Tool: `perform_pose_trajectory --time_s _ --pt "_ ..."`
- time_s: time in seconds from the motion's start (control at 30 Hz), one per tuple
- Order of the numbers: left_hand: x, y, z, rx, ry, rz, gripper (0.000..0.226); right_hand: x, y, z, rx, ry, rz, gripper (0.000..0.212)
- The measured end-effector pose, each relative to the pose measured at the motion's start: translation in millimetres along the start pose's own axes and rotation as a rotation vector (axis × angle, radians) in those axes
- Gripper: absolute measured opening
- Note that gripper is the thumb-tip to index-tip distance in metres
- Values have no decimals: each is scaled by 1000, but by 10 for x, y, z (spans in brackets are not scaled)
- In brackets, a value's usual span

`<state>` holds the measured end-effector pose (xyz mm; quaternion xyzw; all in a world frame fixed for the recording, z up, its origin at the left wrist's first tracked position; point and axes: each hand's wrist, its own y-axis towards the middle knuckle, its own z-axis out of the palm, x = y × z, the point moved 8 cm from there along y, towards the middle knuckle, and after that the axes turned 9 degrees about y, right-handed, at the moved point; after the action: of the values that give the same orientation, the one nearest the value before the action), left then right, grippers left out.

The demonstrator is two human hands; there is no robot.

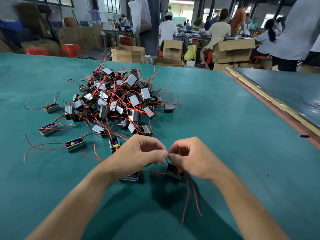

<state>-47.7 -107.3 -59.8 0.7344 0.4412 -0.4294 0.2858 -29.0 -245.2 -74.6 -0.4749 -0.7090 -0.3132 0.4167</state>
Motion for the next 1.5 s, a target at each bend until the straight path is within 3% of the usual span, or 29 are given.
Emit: perform_pose_trajectory --time_s 0.07,0.17,0.23,0.43,0.67,0.8,1.07,1.5 --pt "-23 -53 57 112 90 33 20 7 -13 1 14 36 12 15" --pt "4 -51 43 111 228 55 15 1 -28 -22 13 94 39 17" --pt "27 -19 32 72 183 49 5 8 -33 -38 21 146 47 19" --pt "85 21 -64 -129 116 -27 16 39 -57 -1 76 189 35 11" --pt "41 14 -18 -119 145 -31 15 58 -39 34 64 123 0 12" --pt "39 5 -14 -124 56 -53 16 70 -36 34 49 96 -18 27" --pt "88 8 -36 -165 58 -84 11 105 -23 51 -43 -56 -94 24" --pt "189 22 -66 -179 18 -132 14 127 -31 35 -82 -64 -120 19"
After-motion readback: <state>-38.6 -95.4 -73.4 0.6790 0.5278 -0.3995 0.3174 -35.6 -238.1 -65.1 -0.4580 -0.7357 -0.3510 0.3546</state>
